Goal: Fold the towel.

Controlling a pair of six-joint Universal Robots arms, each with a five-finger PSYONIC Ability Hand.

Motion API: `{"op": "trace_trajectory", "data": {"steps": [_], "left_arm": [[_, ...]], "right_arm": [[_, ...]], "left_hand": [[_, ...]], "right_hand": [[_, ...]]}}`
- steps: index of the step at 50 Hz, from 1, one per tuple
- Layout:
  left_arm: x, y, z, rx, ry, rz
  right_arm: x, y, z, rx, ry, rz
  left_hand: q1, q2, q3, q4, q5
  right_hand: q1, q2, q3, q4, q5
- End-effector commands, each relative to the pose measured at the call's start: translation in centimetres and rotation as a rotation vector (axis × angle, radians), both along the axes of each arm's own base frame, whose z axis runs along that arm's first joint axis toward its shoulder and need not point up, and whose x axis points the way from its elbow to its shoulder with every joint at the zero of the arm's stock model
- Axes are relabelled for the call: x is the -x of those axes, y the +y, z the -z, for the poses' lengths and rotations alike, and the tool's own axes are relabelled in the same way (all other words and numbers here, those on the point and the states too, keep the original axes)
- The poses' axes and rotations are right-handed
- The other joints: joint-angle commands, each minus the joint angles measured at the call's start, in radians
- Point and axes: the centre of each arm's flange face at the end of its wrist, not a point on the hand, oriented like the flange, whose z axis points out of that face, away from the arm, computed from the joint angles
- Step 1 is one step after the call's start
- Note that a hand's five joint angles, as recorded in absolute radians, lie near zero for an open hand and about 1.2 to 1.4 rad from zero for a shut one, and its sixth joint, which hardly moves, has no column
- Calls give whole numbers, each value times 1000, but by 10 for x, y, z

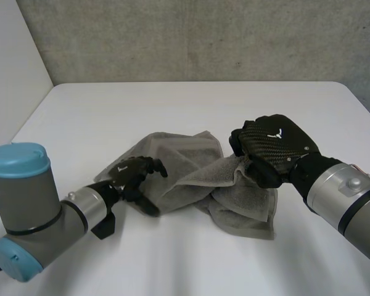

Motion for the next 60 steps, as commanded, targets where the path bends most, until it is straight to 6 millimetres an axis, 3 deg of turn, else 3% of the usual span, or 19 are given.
{"op": "trace_trajectory", "data": {"steps": [1,10,26,34,36,40,51,53,55,60], "left_arm": [[-3,13,11,-50,-18,6],[-4,12,15,-54,-23,1],[19,-7,11,117,8,-20],[32,-18,26,128,-13,-36],[33,-21,34,113,-21,-35],[33,-21,35,109,-22,-37],[26,-28,21,143,-15,-76],[23,-31,19,148,-16,-89],[20,-34,14,160,-13,-103],[16,-37,4,182,-2,-113]], "right_arm": [[1,-2,3,-1,-6,9],[19,-29,-2,4,-75,169],[26,-34,5,-21,-74,207],[29,-38,6,-24,-73,224],[32,-42,5,-20,-74,236],[37,-48,4,-16,-77,263],[47,-60,7,-31,-81,305],[47,-61,12,-46,-75,305],[46,-63,16,-59,-70,306],[43,-64,31,-103,-53,297]], "left_hand": [[-109,-99,-101,-99,-62],[-114,-105,-107,-105,-68],[-44,-35,-37,-34,3],[135,144,142,145,182],[357,366,364,367,404],[476,485,483,485,522],[508,517,515,518,554],[590,599,597,600,637],[859,868,866,868,905],[948,957,955,958,995]], "right_hand": [[120,125,82,55,91],[120,125,82,55,91],[120,125,82,55,91],[120,125,82,55,91],[120,125,82,55,91],[120,125,82,55,91],[120,125,82,55,91],[120,125,82,55,91],[120,125,82,55,91],[120,125,82,55,91]]}}
